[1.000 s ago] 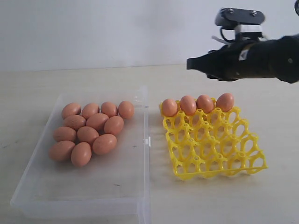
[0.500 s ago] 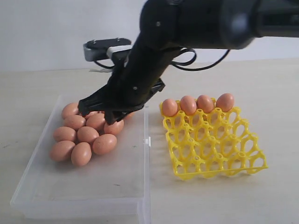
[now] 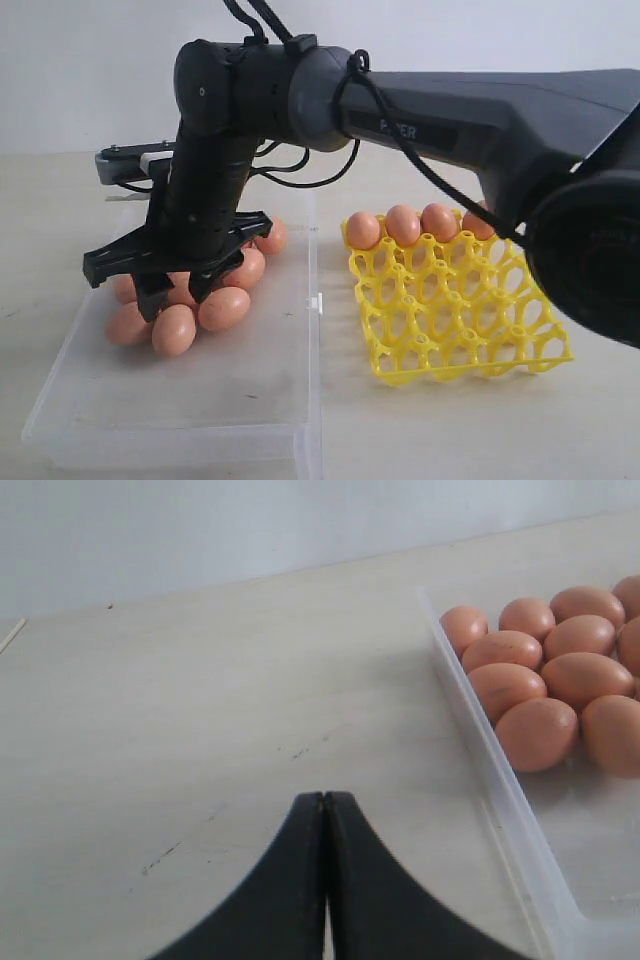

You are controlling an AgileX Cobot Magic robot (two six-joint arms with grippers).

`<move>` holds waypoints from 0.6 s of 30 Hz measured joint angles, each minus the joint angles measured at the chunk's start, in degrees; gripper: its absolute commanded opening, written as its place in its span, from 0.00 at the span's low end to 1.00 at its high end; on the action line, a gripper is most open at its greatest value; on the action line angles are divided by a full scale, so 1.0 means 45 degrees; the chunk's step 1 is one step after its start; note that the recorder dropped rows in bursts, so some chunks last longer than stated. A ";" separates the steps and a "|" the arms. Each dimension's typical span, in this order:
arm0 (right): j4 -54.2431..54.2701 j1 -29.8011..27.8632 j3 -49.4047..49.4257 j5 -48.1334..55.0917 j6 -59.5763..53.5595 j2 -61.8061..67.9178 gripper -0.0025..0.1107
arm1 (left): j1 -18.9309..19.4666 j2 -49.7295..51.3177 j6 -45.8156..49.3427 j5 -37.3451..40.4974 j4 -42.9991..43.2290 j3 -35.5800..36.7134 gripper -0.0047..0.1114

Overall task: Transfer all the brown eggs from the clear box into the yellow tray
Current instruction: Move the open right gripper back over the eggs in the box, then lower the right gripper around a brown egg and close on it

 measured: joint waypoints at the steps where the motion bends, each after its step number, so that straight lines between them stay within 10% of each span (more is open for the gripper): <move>1: 0.0054 0.0051 -0.0229 0.0034 0.0135 0.0159 0.49 | 0.0000 0.0000 0.0000 0.0000 0.0000 0.0000 0.04; 18: 0.0227 0.0100 -0.0941 -0.0657 0.1688 0.1008 0.49 | 0.0000 0.0000 0.0000 0.0000 0.0000 0.0000 0.04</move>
